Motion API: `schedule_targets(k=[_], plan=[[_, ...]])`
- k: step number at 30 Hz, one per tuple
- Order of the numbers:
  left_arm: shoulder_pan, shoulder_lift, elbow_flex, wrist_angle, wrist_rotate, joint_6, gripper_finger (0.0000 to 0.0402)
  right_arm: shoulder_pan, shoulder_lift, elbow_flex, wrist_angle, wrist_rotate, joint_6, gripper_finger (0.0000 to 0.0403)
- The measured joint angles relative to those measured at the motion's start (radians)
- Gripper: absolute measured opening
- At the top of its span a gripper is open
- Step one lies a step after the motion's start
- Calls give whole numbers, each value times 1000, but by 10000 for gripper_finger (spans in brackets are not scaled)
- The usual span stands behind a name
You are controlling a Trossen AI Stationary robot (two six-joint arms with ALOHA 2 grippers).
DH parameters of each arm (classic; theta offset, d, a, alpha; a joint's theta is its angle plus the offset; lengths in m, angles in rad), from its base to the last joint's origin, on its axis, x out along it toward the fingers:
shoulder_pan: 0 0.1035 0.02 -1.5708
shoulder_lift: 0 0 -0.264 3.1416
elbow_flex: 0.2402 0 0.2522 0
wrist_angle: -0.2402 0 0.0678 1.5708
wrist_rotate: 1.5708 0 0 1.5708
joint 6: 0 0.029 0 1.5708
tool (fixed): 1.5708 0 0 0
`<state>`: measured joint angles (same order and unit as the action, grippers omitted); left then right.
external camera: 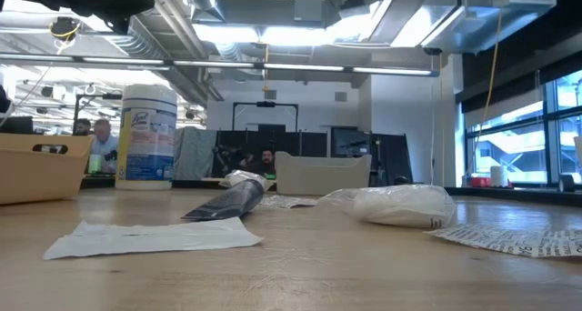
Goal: Pick & Place Travel size toiletries
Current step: Put the blue shaving cream into the white bin, then put the white cotton pack into the gray bin
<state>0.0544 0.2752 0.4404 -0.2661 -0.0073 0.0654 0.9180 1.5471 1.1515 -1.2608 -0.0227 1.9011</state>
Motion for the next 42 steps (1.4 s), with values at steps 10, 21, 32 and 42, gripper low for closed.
schedule_targets(k=[10,21,32,42], plan=[[0,0,0,0,0,0,82,22,0,-2,15,22,20,9],[0,0,0,0,0,0,82,35,0,-3,13,30,23,77],[0,0,0,0,0,0,82,35,-44,-3,-28,43,21,114],[0,0,0,0,0,0,82,7,-144,-3,-46,270,-49,82]])
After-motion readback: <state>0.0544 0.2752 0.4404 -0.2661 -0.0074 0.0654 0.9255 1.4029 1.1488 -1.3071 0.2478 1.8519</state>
